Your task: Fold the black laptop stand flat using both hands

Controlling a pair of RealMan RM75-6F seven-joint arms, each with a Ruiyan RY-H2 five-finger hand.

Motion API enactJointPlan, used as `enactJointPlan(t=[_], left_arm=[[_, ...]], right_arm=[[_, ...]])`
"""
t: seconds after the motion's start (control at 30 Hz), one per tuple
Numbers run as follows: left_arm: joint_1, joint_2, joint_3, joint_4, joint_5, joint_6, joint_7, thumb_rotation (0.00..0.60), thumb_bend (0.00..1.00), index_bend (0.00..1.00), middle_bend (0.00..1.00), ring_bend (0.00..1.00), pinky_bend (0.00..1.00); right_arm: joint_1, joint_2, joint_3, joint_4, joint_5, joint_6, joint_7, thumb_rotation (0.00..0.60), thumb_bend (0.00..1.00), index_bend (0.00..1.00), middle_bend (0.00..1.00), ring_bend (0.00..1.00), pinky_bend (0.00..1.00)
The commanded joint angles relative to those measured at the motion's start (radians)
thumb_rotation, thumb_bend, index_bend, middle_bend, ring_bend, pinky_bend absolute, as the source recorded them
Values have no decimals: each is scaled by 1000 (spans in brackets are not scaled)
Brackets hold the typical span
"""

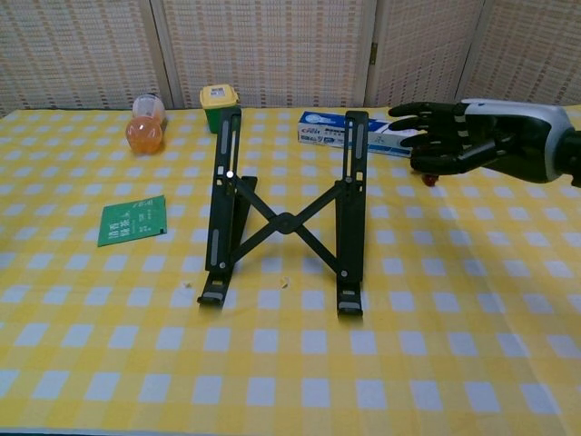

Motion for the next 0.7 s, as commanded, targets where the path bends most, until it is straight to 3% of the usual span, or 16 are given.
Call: enactJointPlan(t=[0.03,0.43,0.7], left_arm=[[-2,0,1,-1,0,-4,1,600,198,0,0,0,0],[-31,-8,3,8,-11,-60,-42,600,198,0,0,0,0],[-98,0,18,5,45,-155,-123,600,197,0,0,0,0]], right_arm=[[45,-56,9,72,6,-35,71,600,410,0,66,56,0],[153,-175,-13,242,-61,-65,319,600,410,0,71,66,0],[155,-221,-96,311,-189,110,487,600,410,95,167,136,0]])
